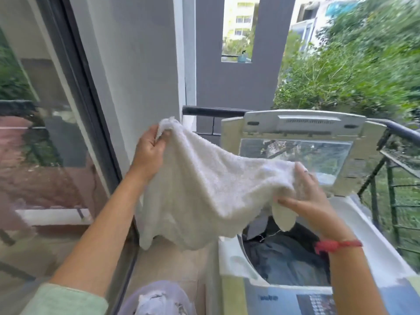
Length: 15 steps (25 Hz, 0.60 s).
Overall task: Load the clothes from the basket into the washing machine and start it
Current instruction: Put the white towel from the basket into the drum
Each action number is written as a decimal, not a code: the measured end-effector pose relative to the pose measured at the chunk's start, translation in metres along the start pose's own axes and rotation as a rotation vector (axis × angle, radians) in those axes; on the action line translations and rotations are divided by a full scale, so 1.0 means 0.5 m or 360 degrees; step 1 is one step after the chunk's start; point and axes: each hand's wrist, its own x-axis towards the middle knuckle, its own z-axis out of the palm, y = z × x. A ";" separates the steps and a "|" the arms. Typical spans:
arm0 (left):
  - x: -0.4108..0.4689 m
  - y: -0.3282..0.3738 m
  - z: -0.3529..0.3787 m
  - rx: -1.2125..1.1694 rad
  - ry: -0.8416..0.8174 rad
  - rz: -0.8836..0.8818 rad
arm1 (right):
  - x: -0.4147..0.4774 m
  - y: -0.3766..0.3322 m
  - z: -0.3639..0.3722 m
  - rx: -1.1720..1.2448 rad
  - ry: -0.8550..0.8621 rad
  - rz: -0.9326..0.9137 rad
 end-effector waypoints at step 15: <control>0.032 0.168 0.517 0.0393 -0.1173 0.0531 | 0.065 0.320 -0.309 -0.0408 -0.0030 0.0388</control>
